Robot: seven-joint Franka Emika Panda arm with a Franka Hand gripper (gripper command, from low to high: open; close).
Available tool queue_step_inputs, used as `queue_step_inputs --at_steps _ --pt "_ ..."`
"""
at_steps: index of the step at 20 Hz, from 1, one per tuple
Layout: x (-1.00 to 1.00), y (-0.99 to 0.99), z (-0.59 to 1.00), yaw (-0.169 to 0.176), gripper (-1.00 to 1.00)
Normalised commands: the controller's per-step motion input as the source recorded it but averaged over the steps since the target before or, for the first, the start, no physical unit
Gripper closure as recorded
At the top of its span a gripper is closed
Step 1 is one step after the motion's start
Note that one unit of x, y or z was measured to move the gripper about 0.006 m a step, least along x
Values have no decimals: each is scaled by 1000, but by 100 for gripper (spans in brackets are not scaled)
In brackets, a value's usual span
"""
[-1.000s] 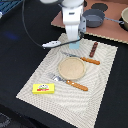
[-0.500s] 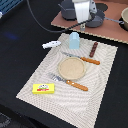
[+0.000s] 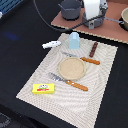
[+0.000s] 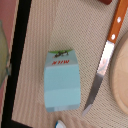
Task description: Interact with the objects in diverse but meaningful ways.
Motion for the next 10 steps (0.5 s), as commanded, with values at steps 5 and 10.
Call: queue_step_inputs --at_steps 5,10 --pt "479 -79 37 142 -100" --pt "405 -103 -37 177 -100"
